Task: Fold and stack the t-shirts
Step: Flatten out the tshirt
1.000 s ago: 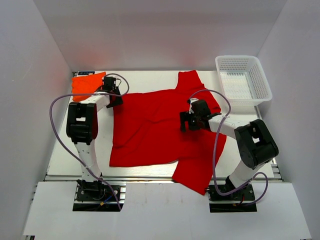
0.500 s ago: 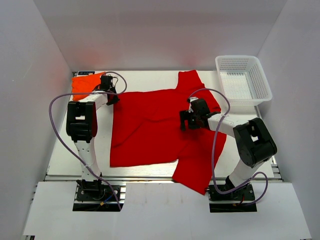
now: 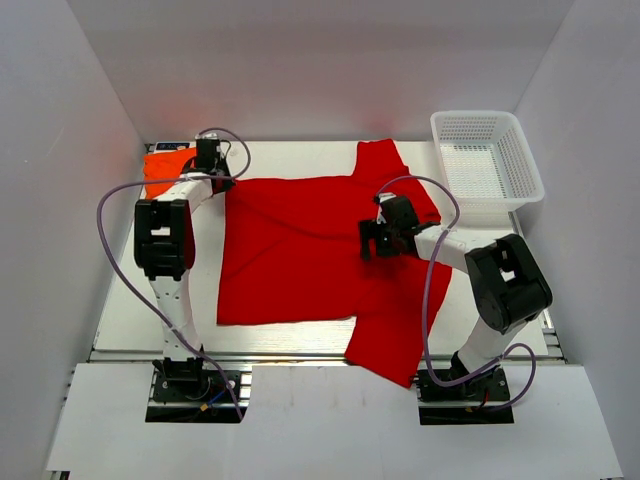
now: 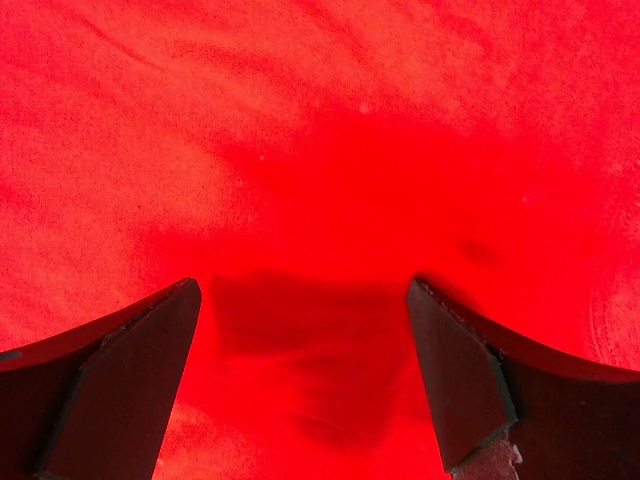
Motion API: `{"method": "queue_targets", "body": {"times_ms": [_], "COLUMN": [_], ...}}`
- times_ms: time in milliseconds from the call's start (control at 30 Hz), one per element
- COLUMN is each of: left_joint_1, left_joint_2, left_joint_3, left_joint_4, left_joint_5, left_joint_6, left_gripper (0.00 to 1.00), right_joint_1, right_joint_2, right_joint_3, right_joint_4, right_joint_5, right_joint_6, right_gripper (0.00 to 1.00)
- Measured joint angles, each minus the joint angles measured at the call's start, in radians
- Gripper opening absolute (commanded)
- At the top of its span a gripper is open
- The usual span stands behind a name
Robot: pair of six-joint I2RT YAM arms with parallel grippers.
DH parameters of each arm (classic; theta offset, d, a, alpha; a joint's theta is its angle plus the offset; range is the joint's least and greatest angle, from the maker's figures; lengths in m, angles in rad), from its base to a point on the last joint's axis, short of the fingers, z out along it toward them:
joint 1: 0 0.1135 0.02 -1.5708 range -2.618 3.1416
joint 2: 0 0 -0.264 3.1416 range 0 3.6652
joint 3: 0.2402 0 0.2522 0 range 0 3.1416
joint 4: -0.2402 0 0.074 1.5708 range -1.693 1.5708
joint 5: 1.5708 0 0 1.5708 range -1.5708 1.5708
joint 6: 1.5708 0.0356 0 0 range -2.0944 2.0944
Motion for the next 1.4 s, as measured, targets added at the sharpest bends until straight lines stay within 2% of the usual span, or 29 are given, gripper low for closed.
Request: {"method": "queue_targets", "body": {"times_ms": [200, 300, 367, 433, 467, 500, 600, 633, 700, 867, 967, 1133, 1233, 1333, 1400], "left_joint_1": [0.026, 0.032, 0.035, 0.035, 0.036, 0.036, 0.036, 0.037, 0.037, 0.037, 0.037, 0.030, 0.028, 0.023, 0.014], "left_joint_2": [0.090, 0.149, 0.178, 0.184, 0.184, 0.184, 0.181, 0.176, 0.164, 0.081, -0.026, -0.314, -0.490, -0.603, -0.623], "left_joint_3": [0.124, 0.182, 0.217, 0.240, 0.248, 0.251, 0.251, 0.251, 0.251, 0.211, 0.125, -0.140, -0.327, -0.509, -0.606], "left_joint_4": [-0.025, -0.060, -0.083, -0.111, -0.124, -0.133, -0.151, -0.163, -0.184, -0.227, -0.241, -0.233, -0.198, -0.121, -0.053], "left_joint_5": [0.037, 0.064, 0.074, 0.076, 0.075, 0.074, 0.070, 0.071, 0.071, 0.070, 0.071, 0.085, 0.149, 0.259, 0.338], "left_joint_6": [0.033, 0.048, 0.051, 0.055, 0.056, 0.061, 0.065, 0.065, 0.065, 0.057, 0.039, -0.010, -0.040, -0.071, -0.093], "left_gripper": [0.01, 0.17, 0.20, 0.29, 0.39, 0.57, 0.78, 0.91, 1.00, 1.00, 1.00, 1.00, 1.00, 1.00, 1.00], "right_joint_1": [0.000, 0.000, 0.000, 0.000, 0.000, 0.000, 0.000, 0.000, 0.000, -0.001, 0.000, -0.003, -0.007, -0.016, -0.023], "right_joint_2": [0.009, 0.014, 0.015, 0.015, 0.015, 0.015, 0.014, 0.013, 0.009, -0.032, -0.104, -0.241, -0.290, -0.269, -0.204], "right_joint_3": [0.010, 0.017, 0.018, 0.019, 0.019, 0.020, 0.021, 0.021, 0.021, 0.020, 0.018, 0.000, -0.012, 0.010, 0.076], "right_joint_4": [-0.002, -0.004, -0.005, -0.006, -0.007, -0.008, -0.009, -0.010, -0.015, -0.044, -0.043, -0.062, -0.082, -0.105, -0.142], "right_joint_5": [0.003, 0.004, 0.004, 0.004, 0.005, 0.004, 0.001, -0.005, -0.023, -0.063, -0.065, -0.014, 0.049, 0.106, 0.125], "right_joint_6": [0.000, -0.001, -0.001, -0.002, -0.002, -0.003, -0.004, -0.005, -0.006, -0.001, 0.006, 0.057, 0.092, 0.123, 0.135], "right_gripper": [0.90, 0.90, 0.90, 0.90, 0.90, 0.90, 0.90, 0.90, 0.90, 0.90, 0.90, 0.90, 0.90, 0.90, 0.90]}}
